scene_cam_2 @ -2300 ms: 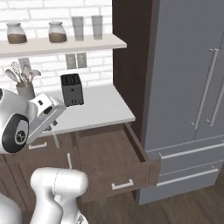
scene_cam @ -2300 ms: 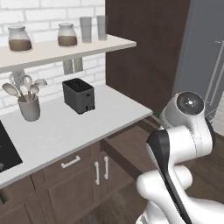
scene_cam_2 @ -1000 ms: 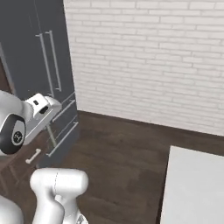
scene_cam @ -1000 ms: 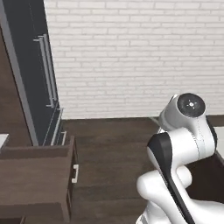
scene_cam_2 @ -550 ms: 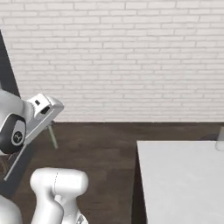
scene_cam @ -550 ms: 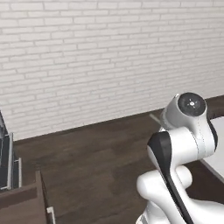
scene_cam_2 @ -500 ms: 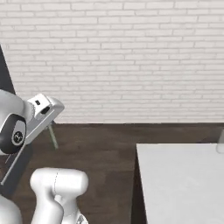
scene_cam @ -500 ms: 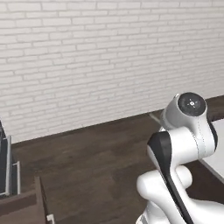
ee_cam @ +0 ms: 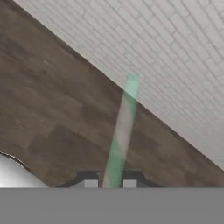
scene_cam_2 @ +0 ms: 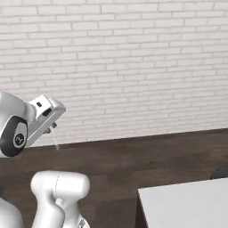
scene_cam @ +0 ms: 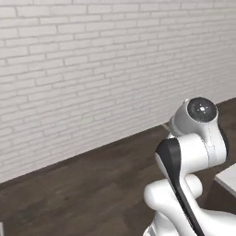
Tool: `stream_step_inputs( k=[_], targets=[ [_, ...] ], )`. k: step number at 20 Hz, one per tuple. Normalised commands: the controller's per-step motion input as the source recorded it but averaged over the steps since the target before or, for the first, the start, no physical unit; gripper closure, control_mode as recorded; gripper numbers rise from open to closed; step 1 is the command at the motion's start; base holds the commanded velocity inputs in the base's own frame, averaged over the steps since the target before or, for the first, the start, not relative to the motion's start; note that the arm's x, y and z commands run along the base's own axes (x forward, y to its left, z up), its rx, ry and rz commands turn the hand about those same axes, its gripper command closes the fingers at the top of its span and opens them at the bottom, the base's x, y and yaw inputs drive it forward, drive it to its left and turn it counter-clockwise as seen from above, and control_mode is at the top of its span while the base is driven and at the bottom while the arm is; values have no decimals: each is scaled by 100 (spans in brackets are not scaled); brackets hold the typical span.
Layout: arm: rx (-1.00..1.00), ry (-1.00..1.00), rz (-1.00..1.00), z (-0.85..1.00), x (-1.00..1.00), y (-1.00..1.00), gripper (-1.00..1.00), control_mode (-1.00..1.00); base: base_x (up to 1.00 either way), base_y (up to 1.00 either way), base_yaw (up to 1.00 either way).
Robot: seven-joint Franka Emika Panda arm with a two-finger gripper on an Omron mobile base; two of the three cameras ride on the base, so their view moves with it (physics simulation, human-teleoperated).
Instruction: Take a straw from the drawer in front and place it inside the glass cup on the dining counter.
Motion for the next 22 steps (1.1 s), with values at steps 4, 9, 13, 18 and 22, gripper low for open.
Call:
stream_step_inputs(
  k=[4, 9, 13, 18, 22],
  targets=[
    [0, 0, 0, 0, 0, 0, 100, 100, 100, 45, -60],
    [0, 0, 0, 0, 0, 0, 100, 100, 81, 40, -72],
    [0, 0, 0, 0, 0, 0, 100, 100, 60, 26, -78],
    [0, 0, 0, 0, 0, 0, 100, 100, 37, 16, -82],
    [0, 0, 0, 0, 0, 0, 100, 100, 39, 19, -82]
  ],
)
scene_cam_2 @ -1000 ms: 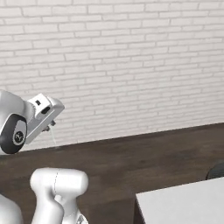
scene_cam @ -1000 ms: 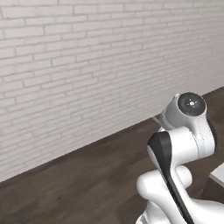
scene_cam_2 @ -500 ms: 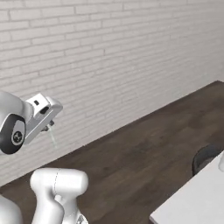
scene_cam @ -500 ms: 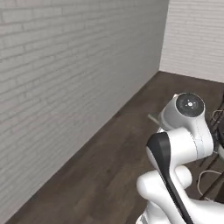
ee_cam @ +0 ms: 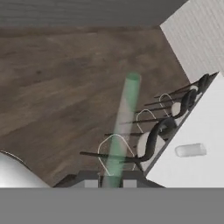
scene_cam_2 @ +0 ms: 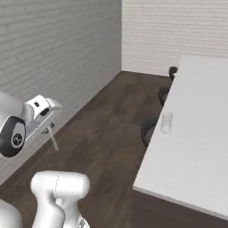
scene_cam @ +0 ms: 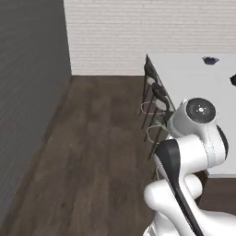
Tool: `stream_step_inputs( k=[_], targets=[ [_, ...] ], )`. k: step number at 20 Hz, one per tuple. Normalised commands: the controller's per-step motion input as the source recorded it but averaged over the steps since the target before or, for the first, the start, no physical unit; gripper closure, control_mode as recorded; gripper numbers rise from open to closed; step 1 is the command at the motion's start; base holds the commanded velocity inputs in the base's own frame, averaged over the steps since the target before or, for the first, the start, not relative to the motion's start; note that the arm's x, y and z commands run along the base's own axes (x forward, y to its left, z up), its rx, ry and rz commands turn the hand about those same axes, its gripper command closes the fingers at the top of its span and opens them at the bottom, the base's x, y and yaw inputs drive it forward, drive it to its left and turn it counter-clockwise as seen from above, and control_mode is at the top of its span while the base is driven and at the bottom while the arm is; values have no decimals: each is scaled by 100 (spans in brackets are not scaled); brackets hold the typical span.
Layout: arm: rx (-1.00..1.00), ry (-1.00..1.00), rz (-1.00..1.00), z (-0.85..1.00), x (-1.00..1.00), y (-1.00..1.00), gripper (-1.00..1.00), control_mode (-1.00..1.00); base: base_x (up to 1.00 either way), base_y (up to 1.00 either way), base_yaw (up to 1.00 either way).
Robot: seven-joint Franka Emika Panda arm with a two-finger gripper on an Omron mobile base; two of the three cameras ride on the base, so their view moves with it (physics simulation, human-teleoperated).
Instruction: Take a straw from the drawer in front and place it inside the glass cup on the dining counter.
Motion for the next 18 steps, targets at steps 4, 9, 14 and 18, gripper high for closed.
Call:
stream_step_inputs(
  k=[4, 9, 14, 18],
  targets=[
    [0, 0, 0, 0, 0, 0, 100, 100, 48, 38, -78],
    [0, 0, 0, 0, 0, 0, 100, 100, 47, 44, -67],
    [0, 0, 0, 0, 0, 0, 100, 100, 45, 40, -58],
    [0, 0, 0, 0, 0, 0, 100, 100, 54, 60, -53]
  ],
)
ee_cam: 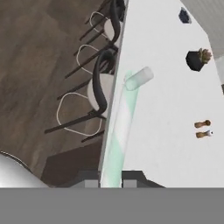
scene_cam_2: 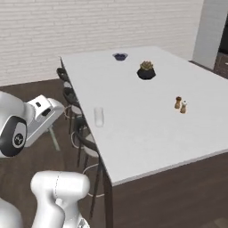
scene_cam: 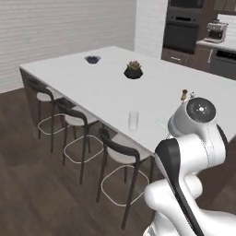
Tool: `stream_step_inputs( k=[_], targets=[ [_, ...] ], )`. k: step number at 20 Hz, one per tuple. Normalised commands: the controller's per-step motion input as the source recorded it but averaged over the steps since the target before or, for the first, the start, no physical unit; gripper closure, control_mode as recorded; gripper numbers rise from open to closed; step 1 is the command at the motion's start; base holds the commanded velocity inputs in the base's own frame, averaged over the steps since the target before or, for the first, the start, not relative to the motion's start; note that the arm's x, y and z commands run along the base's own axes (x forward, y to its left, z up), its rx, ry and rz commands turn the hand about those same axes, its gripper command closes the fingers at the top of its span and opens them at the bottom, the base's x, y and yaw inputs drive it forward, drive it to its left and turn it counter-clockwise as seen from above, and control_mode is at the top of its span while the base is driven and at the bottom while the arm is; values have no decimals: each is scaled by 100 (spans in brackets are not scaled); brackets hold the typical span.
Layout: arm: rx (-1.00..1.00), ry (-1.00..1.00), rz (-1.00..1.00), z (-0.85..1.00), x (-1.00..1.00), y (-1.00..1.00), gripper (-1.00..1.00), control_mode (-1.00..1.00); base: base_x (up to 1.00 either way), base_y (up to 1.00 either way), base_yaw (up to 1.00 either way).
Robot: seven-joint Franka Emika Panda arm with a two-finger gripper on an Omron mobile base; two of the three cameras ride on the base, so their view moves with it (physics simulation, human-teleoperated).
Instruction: Take a straw from the drawer in front and place it inside the glass cup on the dining counter.
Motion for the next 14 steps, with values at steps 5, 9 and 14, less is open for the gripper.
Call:
stream_step_inputs(
  k=[5, 9, 14],
  targets=[
    [0, 0, 0, 0, 0, 0, 100, 100, 52, 83, -46],
    [0, 0, 0, 0, 0, 0, 100, 100, 58, 83, -45],
    [0, 0, 0, 0, 0, 0, 100, 100, 58, 98, -43]
  ],
)
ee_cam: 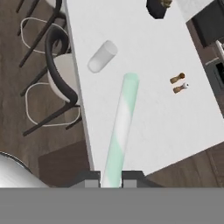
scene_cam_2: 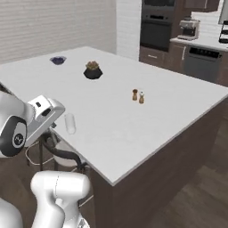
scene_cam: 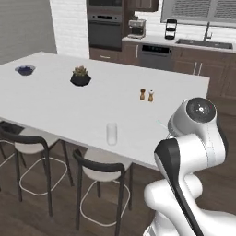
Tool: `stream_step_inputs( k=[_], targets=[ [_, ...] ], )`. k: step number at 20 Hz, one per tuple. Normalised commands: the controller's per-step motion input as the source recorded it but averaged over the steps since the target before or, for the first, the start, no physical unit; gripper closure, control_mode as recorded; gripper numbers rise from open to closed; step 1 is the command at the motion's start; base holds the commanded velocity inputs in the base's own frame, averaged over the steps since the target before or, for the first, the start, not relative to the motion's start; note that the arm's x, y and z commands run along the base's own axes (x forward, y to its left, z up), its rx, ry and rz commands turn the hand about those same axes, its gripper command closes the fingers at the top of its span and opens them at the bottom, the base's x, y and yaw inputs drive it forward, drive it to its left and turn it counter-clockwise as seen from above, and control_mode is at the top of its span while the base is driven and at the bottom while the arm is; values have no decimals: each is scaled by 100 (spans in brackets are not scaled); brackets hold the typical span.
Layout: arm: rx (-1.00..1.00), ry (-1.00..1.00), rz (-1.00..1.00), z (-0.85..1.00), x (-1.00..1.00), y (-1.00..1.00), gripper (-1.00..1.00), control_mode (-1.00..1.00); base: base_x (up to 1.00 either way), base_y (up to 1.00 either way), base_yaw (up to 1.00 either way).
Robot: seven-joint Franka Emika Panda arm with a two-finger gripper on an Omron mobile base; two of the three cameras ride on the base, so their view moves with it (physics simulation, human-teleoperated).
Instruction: Take a straw from the drawer in front and place it inside the glass cup on the dining counter.
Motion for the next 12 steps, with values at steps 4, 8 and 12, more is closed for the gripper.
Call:
stream_step_inputs(
  k=[4, 8, 12],
  targets=[
    [0, 0, 0, 0, 0, 0, 100, 100, 56, 100, -37],
    [0, 0, 0, 0, 0, 0, 100, 100, 52, 100, -38],
    [0, 0, 0, 0, 0, 0, 100, 100, 41, 100, -43]
  ],
)
